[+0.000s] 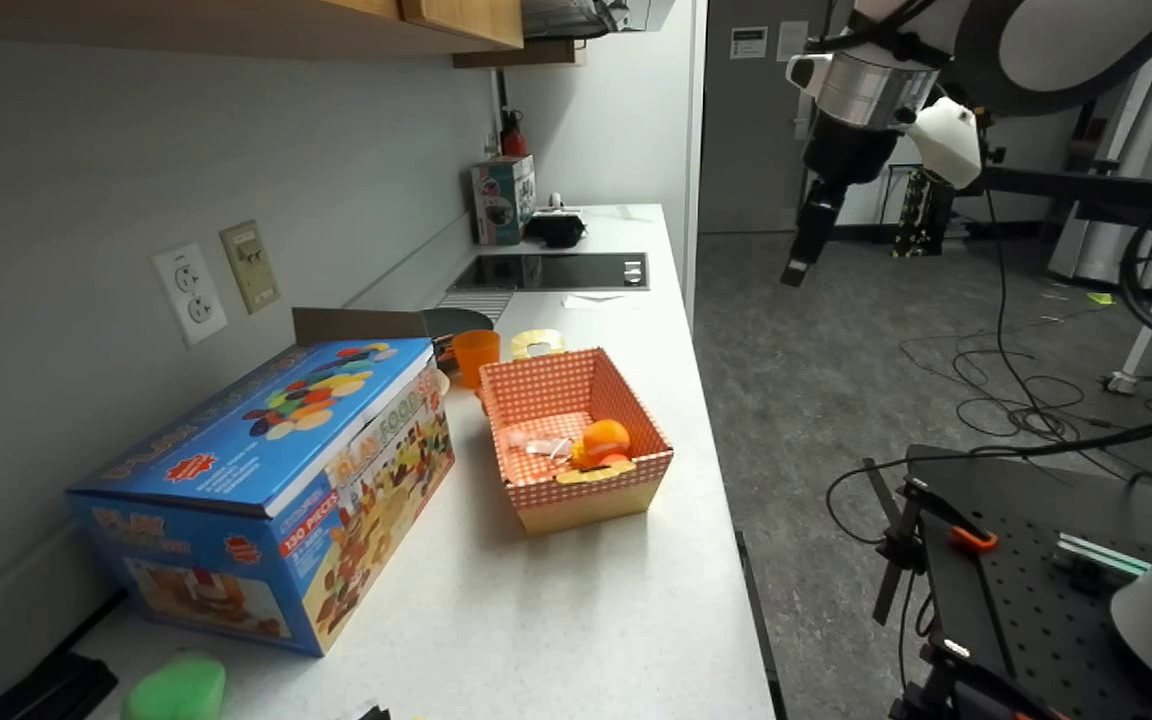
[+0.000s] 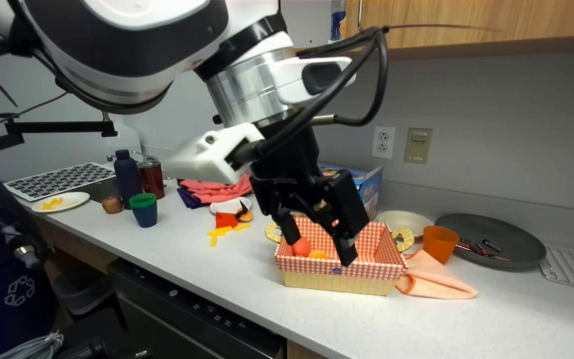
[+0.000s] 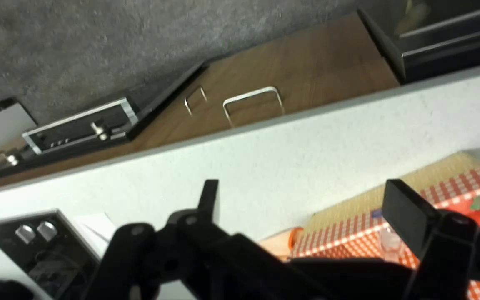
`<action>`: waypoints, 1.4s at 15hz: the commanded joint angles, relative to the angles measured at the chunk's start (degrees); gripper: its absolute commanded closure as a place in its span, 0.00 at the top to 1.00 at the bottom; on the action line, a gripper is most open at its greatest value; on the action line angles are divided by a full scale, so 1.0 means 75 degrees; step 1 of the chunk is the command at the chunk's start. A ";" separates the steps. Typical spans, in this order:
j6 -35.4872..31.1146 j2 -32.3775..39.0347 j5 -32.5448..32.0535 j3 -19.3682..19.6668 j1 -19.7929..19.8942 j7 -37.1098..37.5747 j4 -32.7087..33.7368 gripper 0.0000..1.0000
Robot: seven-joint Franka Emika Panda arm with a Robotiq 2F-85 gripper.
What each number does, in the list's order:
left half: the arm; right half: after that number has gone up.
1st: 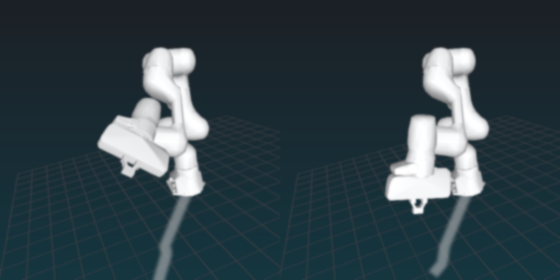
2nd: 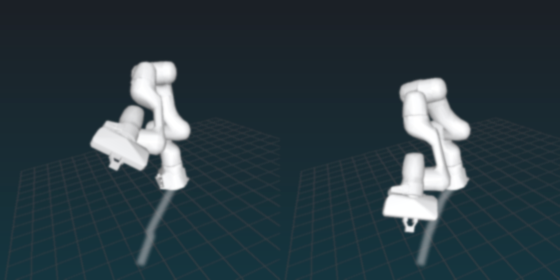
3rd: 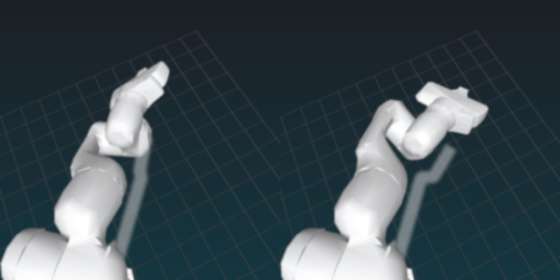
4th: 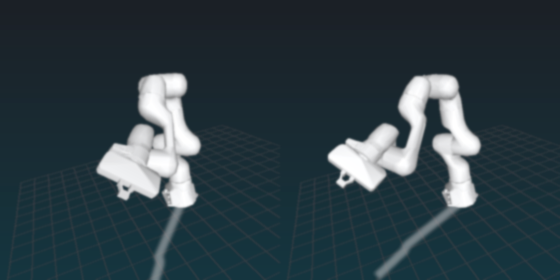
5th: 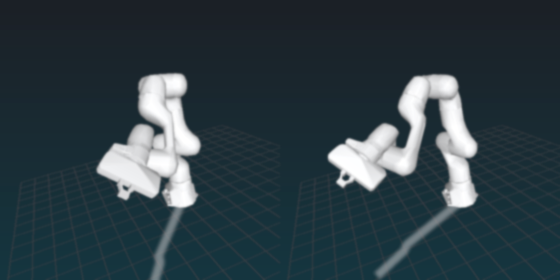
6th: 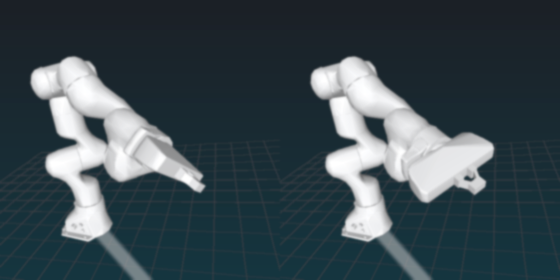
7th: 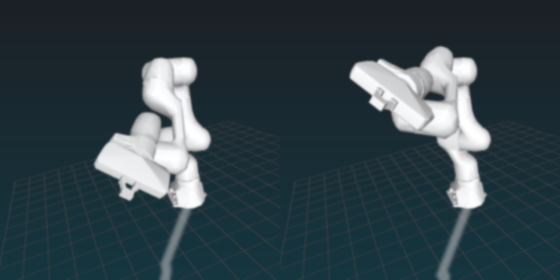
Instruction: Close the open drawer
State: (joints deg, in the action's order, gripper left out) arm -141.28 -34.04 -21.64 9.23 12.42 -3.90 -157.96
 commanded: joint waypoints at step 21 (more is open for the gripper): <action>-0.0677 0.1196 0.1444 0.0142 -0.2152 -0.3216 0.0572 1.00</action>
State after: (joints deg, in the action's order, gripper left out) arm -149.45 -28.33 -12.44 9.17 -3.33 -24.53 -155.69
